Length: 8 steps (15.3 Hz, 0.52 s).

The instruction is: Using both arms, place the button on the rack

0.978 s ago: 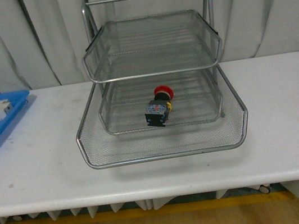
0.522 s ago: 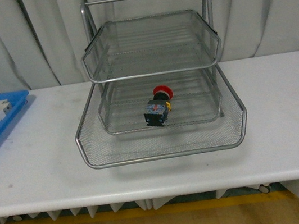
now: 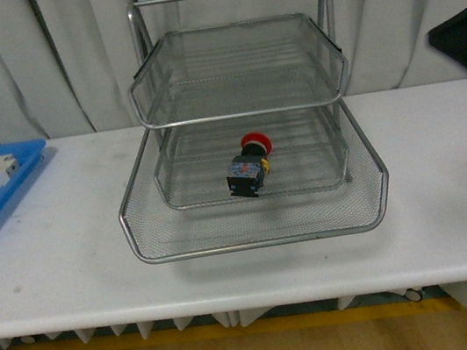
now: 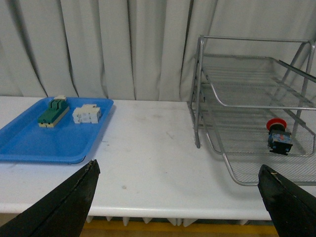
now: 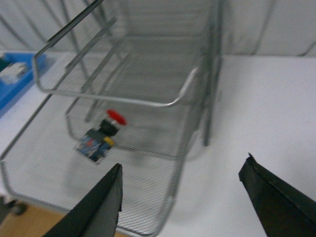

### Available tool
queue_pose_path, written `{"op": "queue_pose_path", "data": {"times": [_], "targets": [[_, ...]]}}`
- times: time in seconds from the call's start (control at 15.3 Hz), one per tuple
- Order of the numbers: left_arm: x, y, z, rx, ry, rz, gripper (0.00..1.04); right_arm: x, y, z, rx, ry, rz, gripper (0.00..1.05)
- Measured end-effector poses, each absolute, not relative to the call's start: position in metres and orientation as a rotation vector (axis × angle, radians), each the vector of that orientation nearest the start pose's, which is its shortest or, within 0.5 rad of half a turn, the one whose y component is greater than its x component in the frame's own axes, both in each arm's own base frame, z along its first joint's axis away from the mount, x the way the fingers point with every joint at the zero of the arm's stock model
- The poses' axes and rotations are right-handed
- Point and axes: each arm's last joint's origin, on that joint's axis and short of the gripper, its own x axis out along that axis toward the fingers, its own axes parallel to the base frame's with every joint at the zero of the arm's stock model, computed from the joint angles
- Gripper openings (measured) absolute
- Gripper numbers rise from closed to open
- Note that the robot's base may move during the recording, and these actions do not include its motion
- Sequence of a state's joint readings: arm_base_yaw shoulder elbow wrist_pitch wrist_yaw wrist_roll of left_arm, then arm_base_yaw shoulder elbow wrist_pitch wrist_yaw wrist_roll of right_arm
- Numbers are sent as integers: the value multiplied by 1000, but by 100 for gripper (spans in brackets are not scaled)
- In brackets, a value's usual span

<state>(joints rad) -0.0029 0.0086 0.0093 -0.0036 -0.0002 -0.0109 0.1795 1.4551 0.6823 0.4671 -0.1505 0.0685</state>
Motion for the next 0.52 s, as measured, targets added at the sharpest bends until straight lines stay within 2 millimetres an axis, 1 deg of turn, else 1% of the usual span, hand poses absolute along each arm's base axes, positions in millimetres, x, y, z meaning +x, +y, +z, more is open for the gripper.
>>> {"op": "queue_pose_path", "data": {"times": [0.07,0.13,0.2,0.26,0.33,0.39,0.46,0.52], "targets": [[98,0,166,-11,3,-3,98,300,71,209,81,384,365,68],[98,0,166,-11,3,-3,98,302,89,217,105,445,437,55],[98,0,166,-11,3,-3,98,300,103,222,111,494,477,44],[98,0,166,-11,3,-3,98,296,117,217,112,581,517,32],[98,0,166,-11,3,-3,98,293,129,203,101,672,539,21],[98,0,166,-11,3,-3,98,290,141,185,88,765,547,8],[98,0,166,-11,3,-3,98,288,152,171,72,826,553,2],[98,0,166,-11,3,-3,98,285,160,163,53,849,558,2]]}}
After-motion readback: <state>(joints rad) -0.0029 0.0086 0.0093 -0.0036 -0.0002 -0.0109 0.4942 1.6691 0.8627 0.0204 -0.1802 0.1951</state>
